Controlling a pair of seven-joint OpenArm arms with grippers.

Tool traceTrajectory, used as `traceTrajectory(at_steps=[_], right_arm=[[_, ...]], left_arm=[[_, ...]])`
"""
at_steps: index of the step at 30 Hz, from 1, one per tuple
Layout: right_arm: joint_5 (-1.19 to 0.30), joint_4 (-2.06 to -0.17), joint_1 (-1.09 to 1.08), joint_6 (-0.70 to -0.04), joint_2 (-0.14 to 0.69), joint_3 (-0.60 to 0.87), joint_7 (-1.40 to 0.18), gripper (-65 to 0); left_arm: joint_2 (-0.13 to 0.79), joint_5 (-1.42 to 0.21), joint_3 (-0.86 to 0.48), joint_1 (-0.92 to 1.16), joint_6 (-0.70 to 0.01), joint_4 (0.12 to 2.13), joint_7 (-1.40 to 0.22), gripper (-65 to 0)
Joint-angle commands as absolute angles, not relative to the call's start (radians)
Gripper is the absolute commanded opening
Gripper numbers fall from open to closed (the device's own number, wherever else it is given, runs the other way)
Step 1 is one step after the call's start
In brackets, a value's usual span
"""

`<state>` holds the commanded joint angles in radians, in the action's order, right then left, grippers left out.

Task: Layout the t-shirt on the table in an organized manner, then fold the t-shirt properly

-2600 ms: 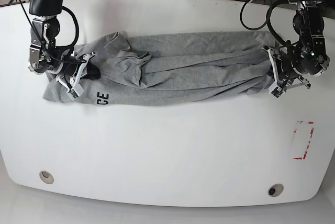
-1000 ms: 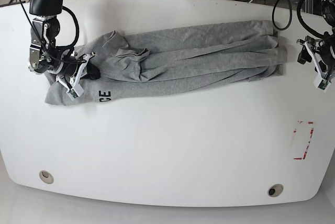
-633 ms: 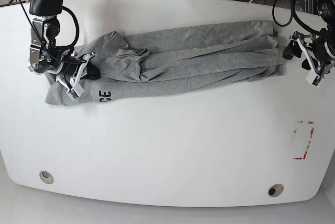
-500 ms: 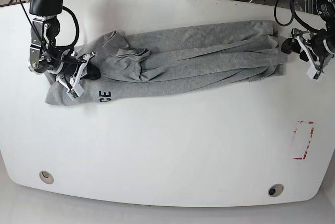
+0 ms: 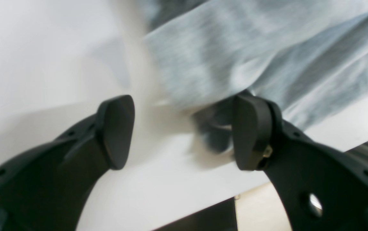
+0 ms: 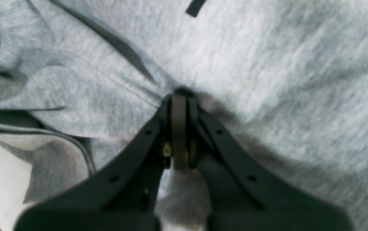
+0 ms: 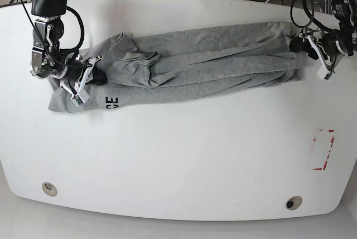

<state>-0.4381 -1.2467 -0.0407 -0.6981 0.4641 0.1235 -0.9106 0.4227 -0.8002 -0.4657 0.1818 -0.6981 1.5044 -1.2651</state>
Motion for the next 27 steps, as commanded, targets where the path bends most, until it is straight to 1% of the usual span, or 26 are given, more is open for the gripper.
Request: traceTrajectory(at_steps=[7,14,22,24,25,27], right_arm=[[-0.438,-1.247,-0.044,-0.698,0.464,0.124,-0.911,-64.2],[-0.438,-1.247,-0.044,-0.698,0.464,0.124,-0.911,-64.2],[-0.438,-1.247,-0.045,-0.698,0.464,0.122,-0.911,-64.2],[-0.438,-1.247,-0.045,-0.698,0.464,0.124,-0.911,-64.2],[-0.438,-1.247,-0.045,-0.698,0.464,0.124,-0.911,-64.2],[-0.438,-1.247,-0.045,-0.698,0.464,0.124,-0.911,-64.2]], left_arm=[[0.358,-0.799,-0.456,0.182,-0.698,1.503,-1.265,-20.8],[0.329,-0.799,-0.455,0.182,-0.698,1.503,-1.265,-20.8],[0.326,-0.799,-0.418,0.156,-0.698,1.503,-1.264,-21.1],[0.308,-0.797,-0.424,0.15,-0.698,1.503,-1.264,-21.3],[0.306,-0.797,-0.426,0.147,-0.698,1.503,-1.262,-21.7],[0.302,-0.792,-0.426,0.147,-0.698,1.503,-1.25,-26.9]])
